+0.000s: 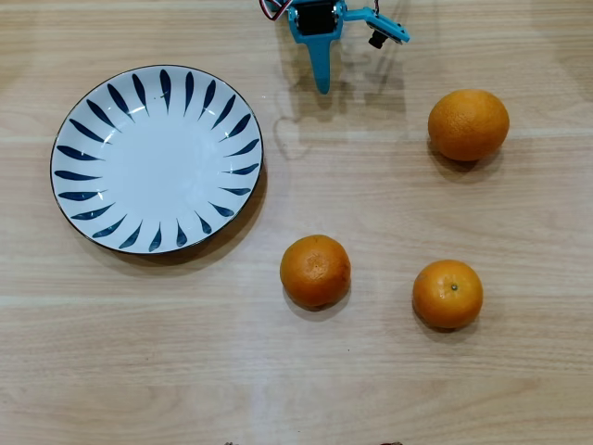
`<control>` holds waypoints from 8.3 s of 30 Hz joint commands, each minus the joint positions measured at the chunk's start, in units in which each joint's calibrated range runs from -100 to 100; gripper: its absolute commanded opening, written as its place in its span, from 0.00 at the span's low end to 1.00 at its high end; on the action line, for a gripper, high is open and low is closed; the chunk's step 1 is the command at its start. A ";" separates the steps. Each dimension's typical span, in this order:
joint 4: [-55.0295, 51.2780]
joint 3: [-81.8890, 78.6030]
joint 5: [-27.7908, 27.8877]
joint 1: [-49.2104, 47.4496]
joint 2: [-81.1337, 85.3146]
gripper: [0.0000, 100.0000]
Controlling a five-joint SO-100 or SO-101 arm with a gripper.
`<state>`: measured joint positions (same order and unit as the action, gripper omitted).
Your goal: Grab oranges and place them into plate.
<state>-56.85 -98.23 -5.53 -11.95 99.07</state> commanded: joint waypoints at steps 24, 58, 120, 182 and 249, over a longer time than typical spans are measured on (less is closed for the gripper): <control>0.68 -0.23 0.20 2.19 0.59 0.02; -15.99 71.93 0.67 -2.57 -47.76 0.02; -22.87 109.50 -47.06 -32.81 -91.71 0.03; 5.49 94.83 -57.98 -35.15 -112.85 0.77; -1.73 64.59 -21.86 11.22 -51.73 0.29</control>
<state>-58.48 -34.57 -31.19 -7.98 42.02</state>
